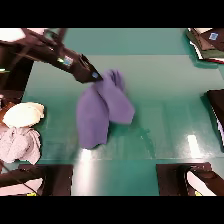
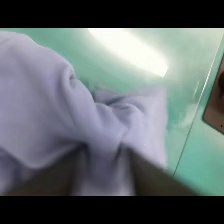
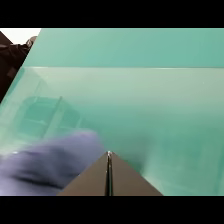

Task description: Fold the shirts.

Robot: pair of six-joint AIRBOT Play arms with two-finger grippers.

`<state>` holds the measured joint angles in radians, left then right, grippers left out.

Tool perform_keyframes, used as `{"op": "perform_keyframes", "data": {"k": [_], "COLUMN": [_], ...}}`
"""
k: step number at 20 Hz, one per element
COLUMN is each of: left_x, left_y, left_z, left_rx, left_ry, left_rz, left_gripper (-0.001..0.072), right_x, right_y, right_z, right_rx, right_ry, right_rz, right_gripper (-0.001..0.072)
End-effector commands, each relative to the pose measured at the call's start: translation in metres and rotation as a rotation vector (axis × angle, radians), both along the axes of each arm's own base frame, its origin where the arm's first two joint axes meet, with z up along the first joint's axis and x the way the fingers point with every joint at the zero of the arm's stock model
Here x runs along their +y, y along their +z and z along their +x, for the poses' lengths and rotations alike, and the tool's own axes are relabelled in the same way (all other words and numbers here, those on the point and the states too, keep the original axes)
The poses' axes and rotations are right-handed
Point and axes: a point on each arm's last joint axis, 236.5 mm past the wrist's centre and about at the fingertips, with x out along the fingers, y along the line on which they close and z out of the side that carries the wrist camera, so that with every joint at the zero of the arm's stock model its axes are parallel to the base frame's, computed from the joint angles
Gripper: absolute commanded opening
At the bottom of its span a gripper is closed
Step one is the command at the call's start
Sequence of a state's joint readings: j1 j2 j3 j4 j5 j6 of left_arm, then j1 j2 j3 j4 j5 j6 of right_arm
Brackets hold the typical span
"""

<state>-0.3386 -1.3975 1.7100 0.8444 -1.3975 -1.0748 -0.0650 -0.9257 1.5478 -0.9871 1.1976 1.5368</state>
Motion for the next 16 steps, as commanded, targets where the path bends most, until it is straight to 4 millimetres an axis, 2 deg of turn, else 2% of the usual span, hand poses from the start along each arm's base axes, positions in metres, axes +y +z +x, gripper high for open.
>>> {"op": "perform_keyframes", "data": {"k": [1, 3, 5, 6, 9, 14, 16], "left_x": [0.016, 0.054, 0.094, 0.109, 0.133, 0.176, 0.188], "left_y": [-0.057, -0.05, -0.056, -0.066, -0.114, -0.207, -0.235], "left_z": [0.032, 0.044, 0.036, 0.028, -0.01, -0.092, -0.107], "left_rx": [0.2, 0.224, 0.294, 0.327, 0.392, 0.498, 0.52], "left_ry": [0.156, 0.241, 0.304, 0.333, 0.387, 0.417, 0.434], "left_rz": [0.039, 0.037, 0.095, 0.129, 0.22, 0.422, 0.475], "left_gripper": [0.0646, 0.0646, 0.0645, 0.0645, 0.0645, 0.0645, 0.0645], "right_x": [0.003, 0.003, 0.003, 0.002, 0.001, 0.001, 0.001], "right_y": [-0.003, -0.007, -0.009, -0.009, -0.009, -0.011, -0.018], "right_z": [-0.013, -0.013, -0.012, -0.011, -0.011, -0.009, -0.006], "right_rx": [0.025, 0.04, 0.044, 0.043, 0.041, 0.047, 0.073], "right_ry": [0.021, 0.026, 0.026, 0.022, 0.019, 0.02, 0.026], "right_rz": [-0.017, -0.02, -0.02, -0.023, -0.025, -0.024, -0.025], "right_gripper": [0.0022, 0.0021, 0.0022, 0.0022, 0.0021, 0.0022, 0.0022]}}
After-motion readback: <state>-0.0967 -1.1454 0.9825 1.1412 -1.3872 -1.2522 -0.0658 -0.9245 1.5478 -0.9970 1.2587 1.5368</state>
